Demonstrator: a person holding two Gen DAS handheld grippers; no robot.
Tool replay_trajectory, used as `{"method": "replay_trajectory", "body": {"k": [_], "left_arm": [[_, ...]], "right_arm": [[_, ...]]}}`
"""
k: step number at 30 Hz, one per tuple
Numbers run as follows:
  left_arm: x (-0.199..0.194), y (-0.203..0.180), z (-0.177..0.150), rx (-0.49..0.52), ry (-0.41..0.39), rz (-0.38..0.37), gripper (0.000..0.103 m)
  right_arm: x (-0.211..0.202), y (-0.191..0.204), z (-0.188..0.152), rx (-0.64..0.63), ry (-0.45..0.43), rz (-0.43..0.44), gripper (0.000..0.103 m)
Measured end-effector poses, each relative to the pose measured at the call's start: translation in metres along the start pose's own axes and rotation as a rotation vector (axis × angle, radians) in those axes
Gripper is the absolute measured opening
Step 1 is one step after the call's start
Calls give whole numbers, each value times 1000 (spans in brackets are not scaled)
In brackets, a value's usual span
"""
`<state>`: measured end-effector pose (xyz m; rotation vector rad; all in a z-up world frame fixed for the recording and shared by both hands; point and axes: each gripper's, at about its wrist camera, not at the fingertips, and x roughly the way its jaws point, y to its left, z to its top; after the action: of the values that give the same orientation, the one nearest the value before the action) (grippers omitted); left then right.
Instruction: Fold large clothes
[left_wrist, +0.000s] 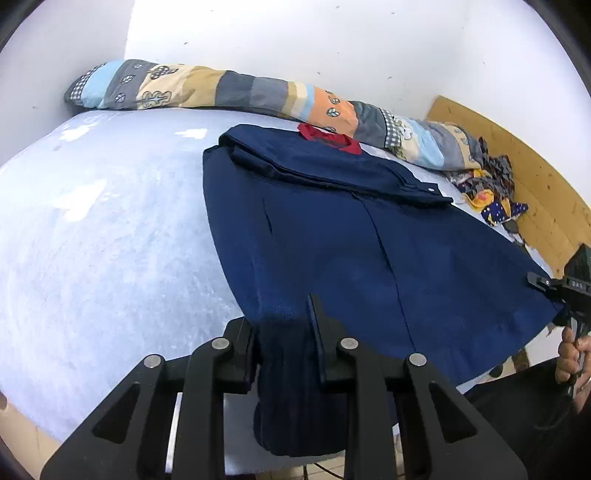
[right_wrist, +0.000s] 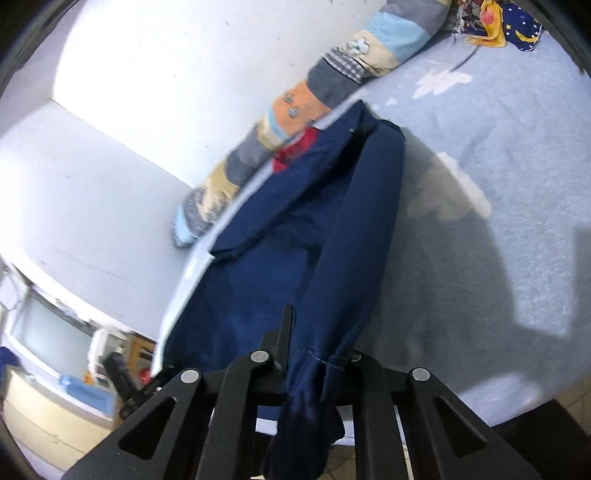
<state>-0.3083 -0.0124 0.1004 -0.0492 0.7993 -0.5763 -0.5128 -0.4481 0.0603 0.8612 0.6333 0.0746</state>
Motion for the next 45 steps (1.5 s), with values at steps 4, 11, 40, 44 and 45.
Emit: {"method": "replay_trajectory", "body": {"k": [4, 11, 40, 44, 45], "left_arm": [[-16, 5, -3, -20, -9, -16, 20], [-45, 19, 3, -76, -57, -35, 21], [29, 38, 239, -173, -152, -69, 21], [106, 40, 294, -163, -83, -38, 21], [138, 43, 308, -167, -55, -17, 21]], "right_arm": [[-14, 5, -6, 8, -22, 67, 10], [-38, 15, -14, 9, -39, 137, 10], [12, 67, 201, 32, -122, 222, 10], [71, 49, 254, 48, -123, 169, 10], [88, 41, 268, 61, -120, 150, 10]]}}
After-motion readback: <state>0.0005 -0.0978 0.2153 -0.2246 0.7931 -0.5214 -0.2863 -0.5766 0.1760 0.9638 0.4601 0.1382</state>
